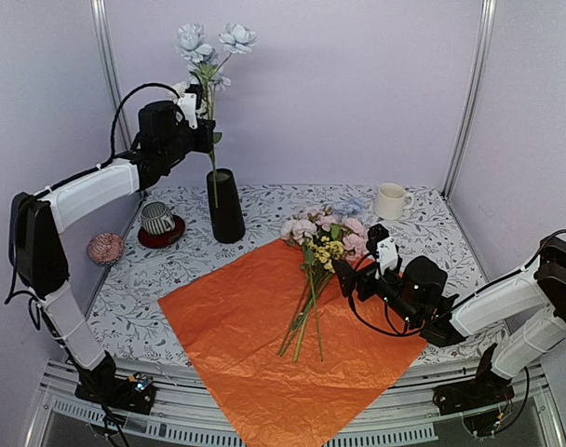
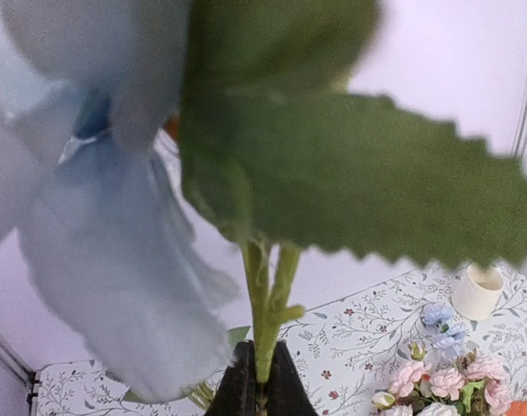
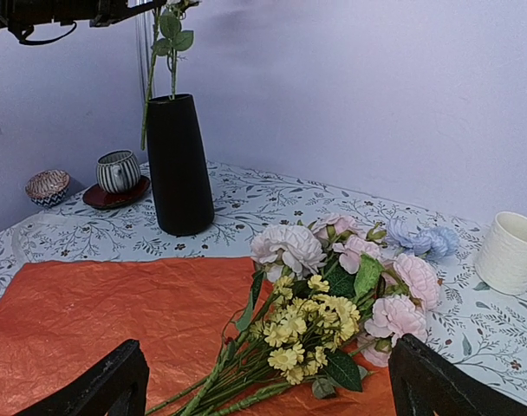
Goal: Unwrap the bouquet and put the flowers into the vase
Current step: Place the fake flower in the vase, then pick up the fake flower from the flattened wrapping paper.
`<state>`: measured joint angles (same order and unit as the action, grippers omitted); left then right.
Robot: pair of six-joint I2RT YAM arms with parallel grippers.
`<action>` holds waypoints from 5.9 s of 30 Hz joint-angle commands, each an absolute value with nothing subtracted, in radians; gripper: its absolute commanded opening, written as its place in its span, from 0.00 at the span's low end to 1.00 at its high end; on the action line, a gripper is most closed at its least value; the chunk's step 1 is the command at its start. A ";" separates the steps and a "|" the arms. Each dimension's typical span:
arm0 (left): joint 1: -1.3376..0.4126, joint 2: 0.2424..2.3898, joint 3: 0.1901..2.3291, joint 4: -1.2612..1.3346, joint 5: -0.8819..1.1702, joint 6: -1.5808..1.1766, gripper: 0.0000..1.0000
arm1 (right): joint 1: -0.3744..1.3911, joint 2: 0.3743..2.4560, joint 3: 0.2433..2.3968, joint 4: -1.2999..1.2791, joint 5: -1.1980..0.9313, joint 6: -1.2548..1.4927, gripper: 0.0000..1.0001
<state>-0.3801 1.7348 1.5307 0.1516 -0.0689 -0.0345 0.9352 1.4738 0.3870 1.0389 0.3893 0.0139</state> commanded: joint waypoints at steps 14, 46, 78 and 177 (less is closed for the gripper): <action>-0.365 1.580 1.582 0.205 -0.070 -0.020 0.07 | 0.932 1.481 0.411 1.045 0.368 0.012 0.99; -0.359 1.748 1.510 0.226 -0.073 -0.033 0.03 | 0.933 1.477 0.417 1.034 0.357 -0.025 0.99; -0.365 1.752 1.414 -0.034 0.010 -0.208 0.56 | 0.931 1.492 0.432 1.014 0.344 -0.023 0.99; -0.536 0.810 0.322 0.395 0.369 -0.498 0.65 | 1.009 1.579 1.001 0.007 0.091 0.630 0.04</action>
